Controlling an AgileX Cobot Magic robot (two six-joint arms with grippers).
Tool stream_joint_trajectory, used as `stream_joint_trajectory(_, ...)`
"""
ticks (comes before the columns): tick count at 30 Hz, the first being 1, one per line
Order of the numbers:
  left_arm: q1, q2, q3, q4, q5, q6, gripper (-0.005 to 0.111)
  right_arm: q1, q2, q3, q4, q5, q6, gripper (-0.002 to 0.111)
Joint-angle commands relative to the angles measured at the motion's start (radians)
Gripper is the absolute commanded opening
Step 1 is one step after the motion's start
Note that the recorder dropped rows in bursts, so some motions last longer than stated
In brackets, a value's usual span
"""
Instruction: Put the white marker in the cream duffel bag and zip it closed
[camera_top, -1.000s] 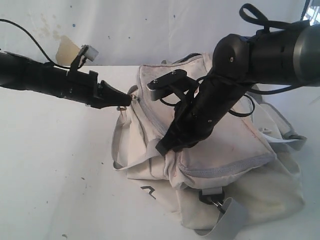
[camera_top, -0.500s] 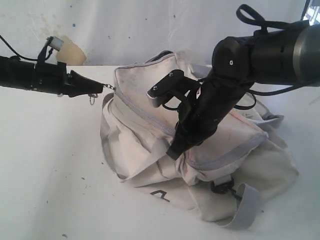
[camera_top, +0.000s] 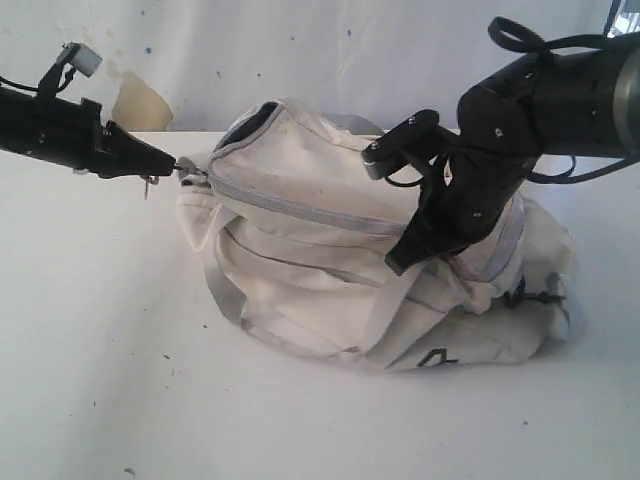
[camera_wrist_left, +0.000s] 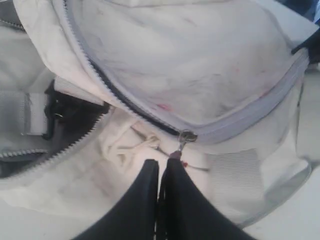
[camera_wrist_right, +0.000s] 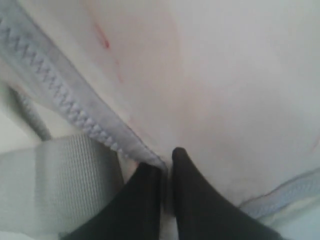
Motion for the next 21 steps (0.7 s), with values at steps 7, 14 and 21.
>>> stream_joint_trajectory(7, 0.016, -0.211, 0.166, 0.158, -0.205, -0.146, 0.0, -0.118, 0.004, 0.003, -0.058, -0.036, 0.034, 0.0)
stream_joint_trajectory(14, 0.016, -0.336, 0.288, 0.166, -0.216, -0.19, 0.0, -0.118, 0.004, 0.001, -0.049, -0.076, 0.131, 0.0)
stream_joint_trajectory(21, 0.016, -0.35, 0.337, 0.052, -0.15, -0.025, 0.0, -0.116, -0.021, 0.001, 0.158, -0.093, -0.035, 0.019)
